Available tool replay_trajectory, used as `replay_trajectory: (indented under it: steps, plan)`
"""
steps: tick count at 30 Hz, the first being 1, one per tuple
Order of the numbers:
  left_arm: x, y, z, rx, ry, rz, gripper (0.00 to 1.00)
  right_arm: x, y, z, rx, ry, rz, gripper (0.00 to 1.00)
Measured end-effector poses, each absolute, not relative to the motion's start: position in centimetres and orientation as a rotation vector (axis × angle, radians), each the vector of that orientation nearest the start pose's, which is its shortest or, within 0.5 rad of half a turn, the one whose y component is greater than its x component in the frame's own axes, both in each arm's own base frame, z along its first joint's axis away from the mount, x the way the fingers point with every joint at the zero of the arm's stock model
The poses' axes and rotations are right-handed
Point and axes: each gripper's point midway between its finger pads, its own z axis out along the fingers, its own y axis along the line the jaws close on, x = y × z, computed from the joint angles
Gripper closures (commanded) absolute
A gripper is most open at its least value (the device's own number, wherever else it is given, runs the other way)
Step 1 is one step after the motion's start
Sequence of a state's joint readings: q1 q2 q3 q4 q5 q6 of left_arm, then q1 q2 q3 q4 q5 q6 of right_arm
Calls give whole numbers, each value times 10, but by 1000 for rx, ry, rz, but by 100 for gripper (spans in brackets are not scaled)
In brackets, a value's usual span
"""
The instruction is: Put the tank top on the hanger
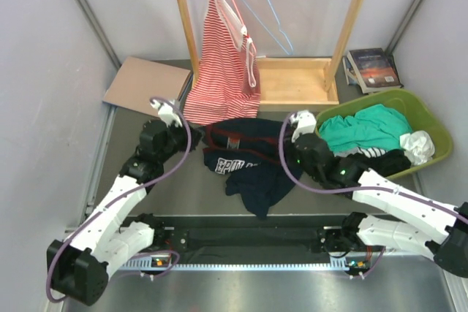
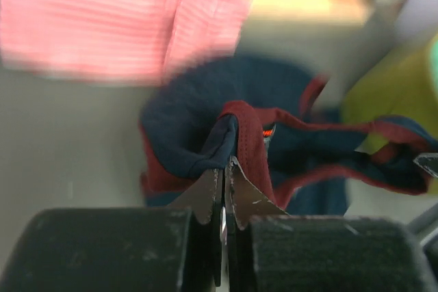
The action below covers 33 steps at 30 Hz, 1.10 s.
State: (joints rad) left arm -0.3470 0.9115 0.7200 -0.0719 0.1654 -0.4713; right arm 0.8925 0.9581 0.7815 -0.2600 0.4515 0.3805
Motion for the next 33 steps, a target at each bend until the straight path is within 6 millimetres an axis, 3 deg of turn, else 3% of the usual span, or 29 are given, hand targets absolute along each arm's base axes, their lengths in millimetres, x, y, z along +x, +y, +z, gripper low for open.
replay_trajectory:
  steps: [1, 3, 4, 6, 7, 9, 11, 13, 17, 20, 23, 28, 33]
  plan:
    - [291, -157, 209, 2, 1953, -709, 100, 242, 209, 185, -251, 2029, 366, 34]
    - [274, -155, 164, 5, 2062, -712, 100, 226, 203, 154, -305, 2123, 342, 29]
    - [265, -156, 145, 8, 2114, -721, 100, 223, 201, 151, -316, 2140, 338, 27]
    - [252, -157, 124, 17, 2182, -741, 100, 222, 201, 164, -317, 2125, 348, 25]
    - [248, -158, 120, 24, 2198, -754, 100, 224, 202, 179, -307, 2095, 365, 23]
    - [247, -160, 123, 37, 2193, -770, 100, 230, 205, 229, -285, 1989, 413, 22]
    - [246, -162, 127, 51, 2184, -785, 100, 238, 206, 291, -259, 1851, 461, 21]
    - [246, -164, 131, 60, 2175, -797, 100, 250, 202, 368, -213, 1689, 491, 21]
    - [246, -165, 132, 64, 2173, -803, 100, 277, 184, 467, -134, 1484, 471, 21]
    - [246, -165, 132, 65, 2172, -803, 100, 306, 180, 504, -130, 1403, 428, 24]
    - [246, -165, 133, 69, 2168, -801, 100, 337, 192, 509, -185, 1384, 410, 27]
    - [246, -164, 135, 73, 2159, -801, 100, 401, 217, 461, -294, 1474, 372, 27]
    - [246, -164, 137, 75, 2149, -802, 100, 444, 220, 419, -344, 1547, 352, 31]
